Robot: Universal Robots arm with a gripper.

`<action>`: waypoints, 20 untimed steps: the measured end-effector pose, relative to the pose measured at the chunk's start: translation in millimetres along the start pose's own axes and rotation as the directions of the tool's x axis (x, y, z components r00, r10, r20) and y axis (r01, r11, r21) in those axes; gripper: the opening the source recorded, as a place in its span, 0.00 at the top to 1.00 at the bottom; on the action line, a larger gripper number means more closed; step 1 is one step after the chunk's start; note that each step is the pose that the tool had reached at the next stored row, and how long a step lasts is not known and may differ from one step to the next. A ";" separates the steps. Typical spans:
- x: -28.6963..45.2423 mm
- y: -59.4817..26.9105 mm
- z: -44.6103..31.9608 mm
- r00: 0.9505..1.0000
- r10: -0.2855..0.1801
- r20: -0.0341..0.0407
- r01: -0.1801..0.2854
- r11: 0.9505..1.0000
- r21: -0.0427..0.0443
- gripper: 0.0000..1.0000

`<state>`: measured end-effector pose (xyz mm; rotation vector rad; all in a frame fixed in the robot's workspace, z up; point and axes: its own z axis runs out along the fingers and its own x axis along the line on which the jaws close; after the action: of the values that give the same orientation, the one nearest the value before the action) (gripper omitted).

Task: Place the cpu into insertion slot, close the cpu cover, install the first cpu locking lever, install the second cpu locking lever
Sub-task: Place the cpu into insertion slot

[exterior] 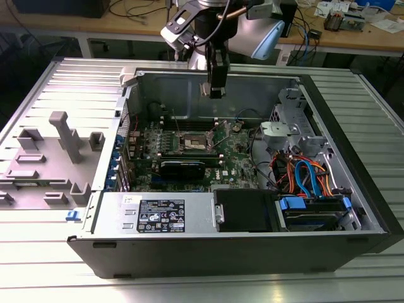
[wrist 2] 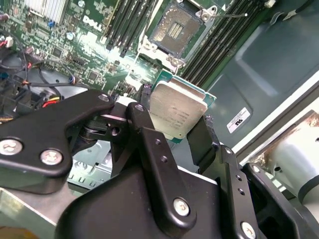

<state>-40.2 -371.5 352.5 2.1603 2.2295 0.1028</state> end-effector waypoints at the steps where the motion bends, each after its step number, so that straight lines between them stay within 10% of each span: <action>1: -0.1 -0.2 0.6 1.000 0.003 0.000 -0.003 1.000 0.002 0.46; 20: -0.8 -4.2 4.4 1.000 0.017 0.001 -0.017 1.000 0.010 0.46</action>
<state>-44.1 -372.3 347.8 2.1842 2.2161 0.0916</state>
